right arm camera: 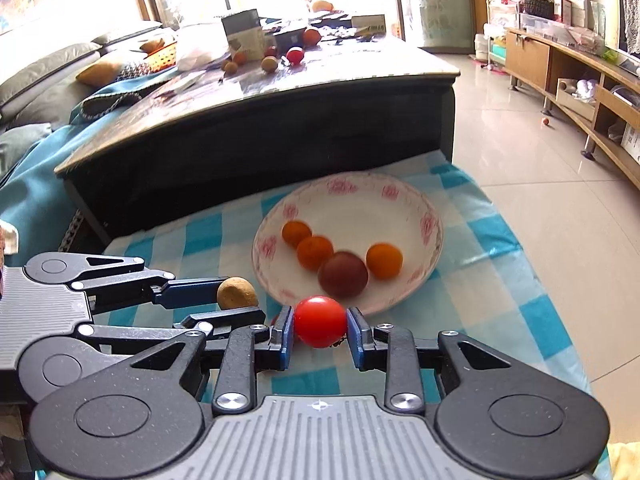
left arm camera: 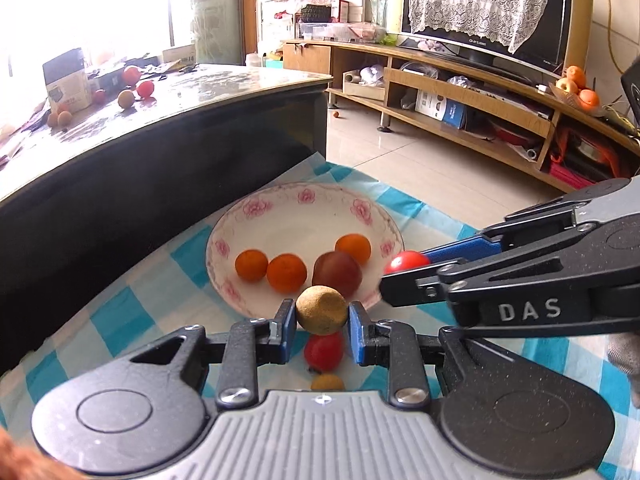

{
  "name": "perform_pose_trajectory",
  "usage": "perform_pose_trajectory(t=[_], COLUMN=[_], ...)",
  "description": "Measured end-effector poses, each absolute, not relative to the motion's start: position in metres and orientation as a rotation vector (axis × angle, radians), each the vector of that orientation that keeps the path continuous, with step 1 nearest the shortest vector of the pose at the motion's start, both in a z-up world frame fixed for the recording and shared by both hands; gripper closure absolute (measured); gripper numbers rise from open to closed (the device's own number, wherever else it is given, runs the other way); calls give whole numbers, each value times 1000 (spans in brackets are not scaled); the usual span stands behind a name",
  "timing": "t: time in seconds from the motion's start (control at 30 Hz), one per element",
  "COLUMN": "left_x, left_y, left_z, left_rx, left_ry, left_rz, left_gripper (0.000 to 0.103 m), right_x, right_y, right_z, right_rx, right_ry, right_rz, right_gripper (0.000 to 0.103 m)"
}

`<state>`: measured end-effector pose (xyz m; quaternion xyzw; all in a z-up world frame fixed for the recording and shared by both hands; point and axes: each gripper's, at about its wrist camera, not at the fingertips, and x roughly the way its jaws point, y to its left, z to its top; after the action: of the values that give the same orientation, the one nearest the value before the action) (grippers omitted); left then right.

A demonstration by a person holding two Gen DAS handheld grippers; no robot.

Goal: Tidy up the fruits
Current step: 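Carry the brown fruit and red tomato over the bowl with both grippers, then open the left gripper over the bowl while the right gripper releases its tomato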

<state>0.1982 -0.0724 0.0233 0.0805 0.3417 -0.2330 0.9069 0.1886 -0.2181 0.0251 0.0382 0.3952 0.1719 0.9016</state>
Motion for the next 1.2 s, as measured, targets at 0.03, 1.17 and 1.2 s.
perform_pose_trajectory(t=[0.03, 1.17, 1.2], left_x=[200, 248, 248], left_y=[-75, -68, -68], left_z=[23, -12, -12], left_rx=[175, 116, 115], left_ry=[698, 764, 765], left_rz=[-483, -408, -408], left_gripper=[67, 66, 66], right_x=[192, 243, 243], right_y=[-216, -223, -222], right_z=[26, -11, -11], right_rx=[75, 32, 32], right_ry=[808, 839, 836], right_rz=[360, 274, 275], right_gripper=[79, 78, 78])
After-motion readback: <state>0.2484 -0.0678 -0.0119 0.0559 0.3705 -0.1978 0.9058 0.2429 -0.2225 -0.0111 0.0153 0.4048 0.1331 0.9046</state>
